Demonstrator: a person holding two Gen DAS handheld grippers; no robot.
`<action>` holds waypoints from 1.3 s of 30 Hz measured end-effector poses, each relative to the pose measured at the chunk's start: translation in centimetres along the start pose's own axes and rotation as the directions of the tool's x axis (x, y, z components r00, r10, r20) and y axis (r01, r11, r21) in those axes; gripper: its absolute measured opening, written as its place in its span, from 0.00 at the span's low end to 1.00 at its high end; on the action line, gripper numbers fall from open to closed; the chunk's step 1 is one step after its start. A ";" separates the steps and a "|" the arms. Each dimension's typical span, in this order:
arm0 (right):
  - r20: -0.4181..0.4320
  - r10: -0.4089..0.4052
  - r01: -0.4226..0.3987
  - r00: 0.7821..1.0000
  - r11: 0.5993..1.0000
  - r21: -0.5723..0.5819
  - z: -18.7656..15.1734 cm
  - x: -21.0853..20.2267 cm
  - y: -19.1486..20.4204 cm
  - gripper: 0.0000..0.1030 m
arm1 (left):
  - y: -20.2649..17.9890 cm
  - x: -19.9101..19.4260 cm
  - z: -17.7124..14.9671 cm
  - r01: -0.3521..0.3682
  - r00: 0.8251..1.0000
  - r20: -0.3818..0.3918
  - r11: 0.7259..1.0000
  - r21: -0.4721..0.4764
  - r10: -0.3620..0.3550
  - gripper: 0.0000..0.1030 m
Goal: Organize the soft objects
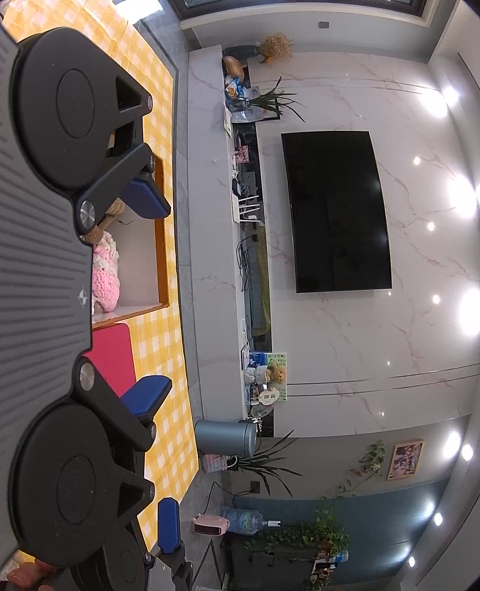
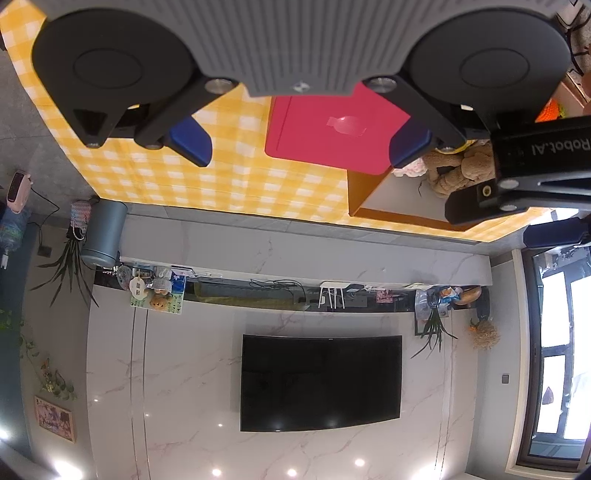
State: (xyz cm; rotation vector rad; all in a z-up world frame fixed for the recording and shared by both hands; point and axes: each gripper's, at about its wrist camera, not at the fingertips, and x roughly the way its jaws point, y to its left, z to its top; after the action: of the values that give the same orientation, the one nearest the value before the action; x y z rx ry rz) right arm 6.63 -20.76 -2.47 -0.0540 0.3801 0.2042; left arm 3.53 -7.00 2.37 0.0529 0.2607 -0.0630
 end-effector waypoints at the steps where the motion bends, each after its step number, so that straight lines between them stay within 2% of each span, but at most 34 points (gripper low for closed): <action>1: -0.001 0.002 -0.002 1.000 1.000 0.001 0.0 0.0 0.0 0.97 | 0.0 0.0 0.0 0.001 1.000 -0.002 1.000 0.000 -0.001 1.00; 39: -0.033 -0.025 0.026 0.999 0.999 0.020 -0.5 0.6 -0.3 0.97 | 0.0 0.4 -0.1 -0.011 0.999 -0.041 1.000 -0.012 0.011 1.00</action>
State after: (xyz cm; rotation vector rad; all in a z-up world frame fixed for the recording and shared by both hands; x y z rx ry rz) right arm 7.05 -20.99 -3.18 -0.0423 0.4140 0.1746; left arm 3.93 -6.98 2.20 0.0434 0.3014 -0.0494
